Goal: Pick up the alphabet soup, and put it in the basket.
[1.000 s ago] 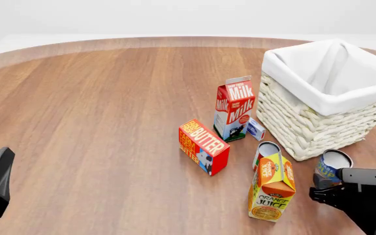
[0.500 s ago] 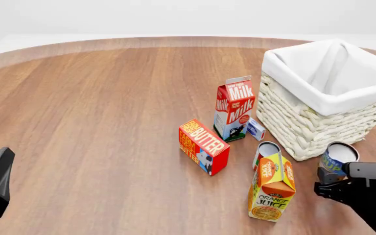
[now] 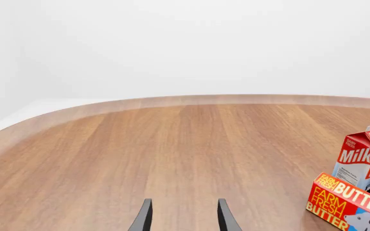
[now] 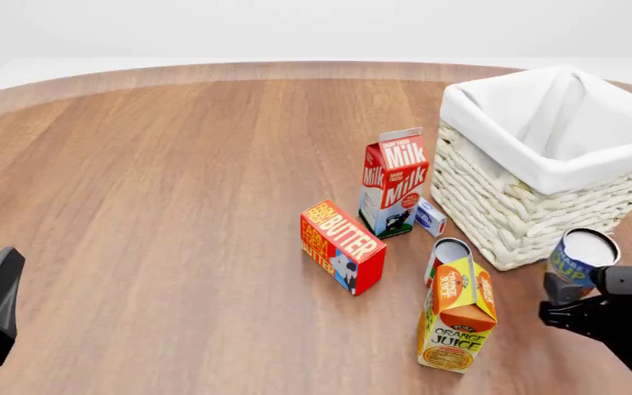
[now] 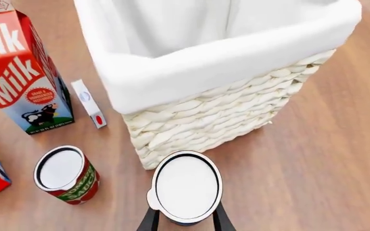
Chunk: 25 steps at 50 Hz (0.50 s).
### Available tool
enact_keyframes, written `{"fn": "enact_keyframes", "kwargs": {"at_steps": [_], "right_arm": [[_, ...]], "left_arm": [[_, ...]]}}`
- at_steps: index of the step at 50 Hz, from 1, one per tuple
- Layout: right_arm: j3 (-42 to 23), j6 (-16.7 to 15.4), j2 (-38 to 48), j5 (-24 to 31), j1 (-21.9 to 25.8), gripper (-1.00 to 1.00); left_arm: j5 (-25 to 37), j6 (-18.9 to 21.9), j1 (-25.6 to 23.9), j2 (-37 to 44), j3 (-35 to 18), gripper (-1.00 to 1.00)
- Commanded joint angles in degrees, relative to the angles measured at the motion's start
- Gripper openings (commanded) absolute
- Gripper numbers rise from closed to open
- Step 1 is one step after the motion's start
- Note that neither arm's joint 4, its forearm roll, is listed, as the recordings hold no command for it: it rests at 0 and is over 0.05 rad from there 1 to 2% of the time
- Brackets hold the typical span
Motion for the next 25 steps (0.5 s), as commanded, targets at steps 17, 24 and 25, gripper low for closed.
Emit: {"fn": "enact_keyframes", "kwargs": {"at_steps": [17, 24, 25], "right_arm": [[0.0, -0.1, -18.0, 15.1, 0.8, -1.0], [0.0, -0.5, -21.6, 17.8, 1.1, -1.0], [0.0, -0.5, -21.6, 17.8, 1.1, -1.0]], "left_arm": [[0.0, 0.0, 0.0, 0.0, 0.0, 1.0], [0.0, 0.0, 0.0, 0.0, 0.0, 1.0], [0.0, 0.0, 0.0, 0.0, 0.0, 1.0]]}}
